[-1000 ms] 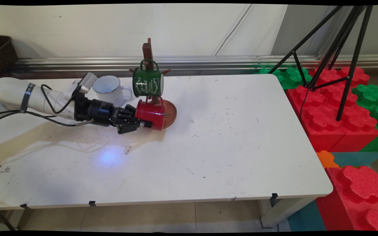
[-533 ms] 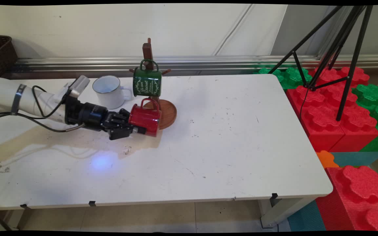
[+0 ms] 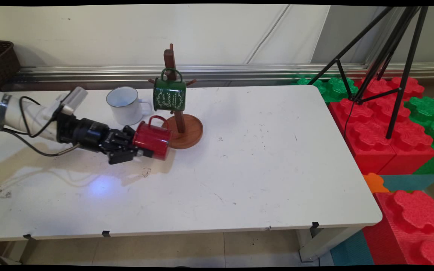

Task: Place the picked object on the table

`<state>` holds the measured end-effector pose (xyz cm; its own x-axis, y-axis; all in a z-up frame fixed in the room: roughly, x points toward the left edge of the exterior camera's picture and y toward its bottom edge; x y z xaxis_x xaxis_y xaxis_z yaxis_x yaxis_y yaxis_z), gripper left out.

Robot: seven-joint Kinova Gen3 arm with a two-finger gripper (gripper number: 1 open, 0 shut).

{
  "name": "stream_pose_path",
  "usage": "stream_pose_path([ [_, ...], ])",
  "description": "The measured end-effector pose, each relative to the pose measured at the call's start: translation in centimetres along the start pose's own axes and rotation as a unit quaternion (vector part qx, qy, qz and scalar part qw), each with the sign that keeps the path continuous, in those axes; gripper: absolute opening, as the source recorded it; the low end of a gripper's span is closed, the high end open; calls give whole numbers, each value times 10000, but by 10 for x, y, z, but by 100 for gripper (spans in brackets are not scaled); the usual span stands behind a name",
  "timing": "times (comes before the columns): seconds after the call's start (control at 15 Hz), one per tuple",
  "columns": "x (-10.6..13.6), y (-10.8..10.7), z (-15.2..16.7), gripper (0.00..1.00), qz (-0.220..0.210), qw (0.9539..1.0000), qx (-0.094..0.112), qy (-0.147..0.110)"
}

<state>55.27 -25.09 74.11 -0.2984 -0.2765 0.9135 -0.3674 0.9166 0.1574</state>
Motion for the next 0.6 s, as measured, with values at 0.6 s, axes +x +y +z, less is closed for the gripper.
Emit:
stream_pose_path([
  [0.6,4,14,-61,0,518,9971,228,-502],
])
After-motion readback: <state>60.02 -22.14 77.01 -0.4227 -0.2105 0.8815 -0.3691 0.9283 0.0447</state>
